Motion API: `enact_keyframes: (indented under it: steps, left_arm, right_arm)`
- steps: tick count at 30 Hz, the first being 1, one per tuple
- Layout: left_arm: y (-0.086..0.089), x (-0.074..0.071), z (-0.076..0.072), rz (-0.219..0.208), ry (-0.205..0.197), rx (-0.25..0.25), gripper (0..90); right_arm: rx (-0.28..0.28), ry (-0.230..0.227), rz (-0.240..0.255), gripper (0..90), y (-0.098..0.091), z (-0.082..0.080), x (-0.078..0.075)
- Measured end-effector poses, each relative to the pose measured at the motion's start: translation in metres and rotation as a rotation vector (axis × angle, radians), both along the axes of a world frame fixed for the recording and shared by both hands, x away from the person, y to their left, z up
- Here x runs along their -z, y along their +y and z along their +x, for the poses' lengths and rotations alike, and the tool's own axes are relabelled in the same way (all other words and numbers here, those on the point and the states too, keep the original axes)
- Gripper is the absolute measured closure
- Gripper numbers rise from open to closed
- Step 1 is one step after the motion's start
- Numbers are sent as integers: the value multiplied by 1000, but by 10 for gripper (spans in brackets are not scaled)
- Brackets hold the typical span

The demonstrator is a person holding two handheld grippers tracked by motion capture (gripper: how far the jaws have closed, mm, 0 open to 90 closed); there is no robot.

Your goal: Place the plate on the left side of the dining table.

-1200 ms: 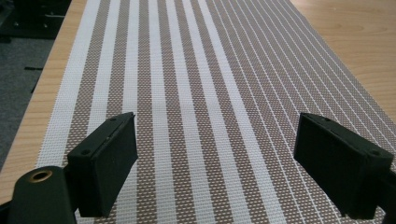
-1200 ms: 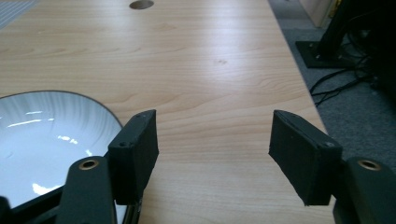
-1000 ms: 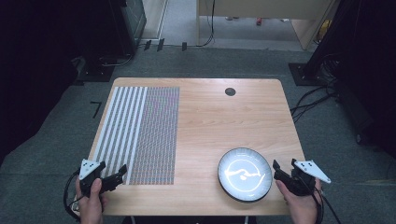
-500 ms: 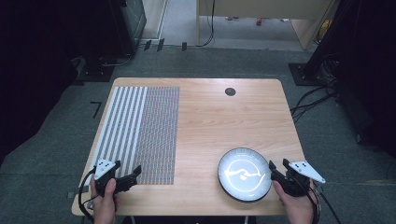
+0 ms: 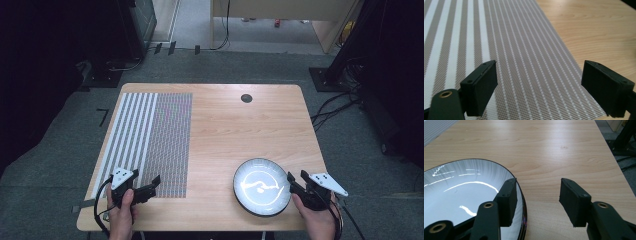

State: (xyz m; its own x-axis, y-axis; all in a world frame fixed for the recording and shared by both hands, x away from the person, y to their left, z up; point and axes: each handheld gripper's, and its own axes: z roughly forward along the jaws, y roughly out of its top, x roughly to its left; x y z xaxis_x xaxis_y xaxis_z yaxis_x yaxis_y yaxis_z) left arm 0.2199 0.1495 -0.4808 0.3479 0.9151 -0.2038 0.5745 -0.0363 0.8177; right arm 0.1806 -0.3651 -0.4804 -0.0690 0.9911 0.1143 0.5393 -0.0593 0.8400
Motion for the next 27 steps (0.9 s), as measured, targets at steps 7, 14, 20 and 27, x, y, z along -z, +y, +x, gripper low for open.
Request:
enact_keyframes:
  steps: [7,14,20,27]
  left_arm:
    - [-24,-2,0,2,2,46,134]
    - [-54,-5,2,6,-4,100,134]
    - [-78,-10,6,7,-10,144,135]
    - [-103,-13,8,4,-16,183,135]
  right_arm:
    - [-9,-8,13,571,-2,-1,-1]
    - [-35,-6,31,584,0,-1,-1]
    - [-43,-4,24,583,0,-1,0]
    - [-39,7,38,606,-1,-1,0]
